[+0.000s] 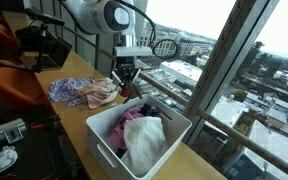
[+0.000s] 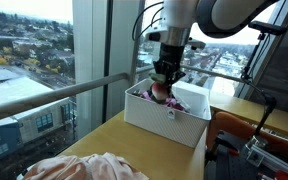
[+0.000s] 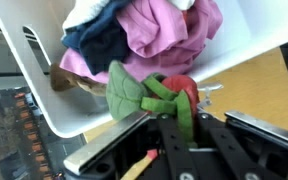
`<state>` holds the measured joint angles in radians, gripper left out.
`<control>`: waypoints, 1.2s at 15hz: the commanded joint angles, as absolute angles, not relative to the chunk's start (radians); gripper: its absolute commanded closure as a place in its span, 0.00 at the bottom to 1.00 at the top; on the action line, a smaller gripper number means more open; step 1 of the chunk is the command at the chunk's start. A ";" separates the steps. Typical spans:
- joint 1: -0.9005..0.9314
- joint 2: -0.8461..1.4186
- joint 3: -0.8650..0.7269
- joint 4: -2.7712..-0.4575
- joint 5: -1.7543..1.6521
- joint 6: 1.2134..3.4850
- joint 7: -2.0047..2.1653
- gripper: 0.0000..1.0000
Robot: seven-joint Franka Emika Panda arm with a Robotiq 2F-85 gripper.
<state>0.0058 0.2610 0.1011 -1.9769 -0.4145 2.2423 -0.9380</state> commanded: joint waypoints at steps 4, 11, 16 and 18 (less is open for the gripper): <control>-0.049 0.173 0.040 -1.957 -0.320 2.205 -1.016 0.96; -0.068 0.236 -0.001 -1.940 -0.314 2.199 -0.992 0.96; -0.062 0.259 0.008 -1.950 -0.301 2.190 -0.970 0.38; -0.042 0.229 0.032 -1.978 -0.285 2.196 -0.959 0.23</control>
<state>-0.0673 0.2635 0.0067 -1.9686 -0.3208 2.2204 -0.9725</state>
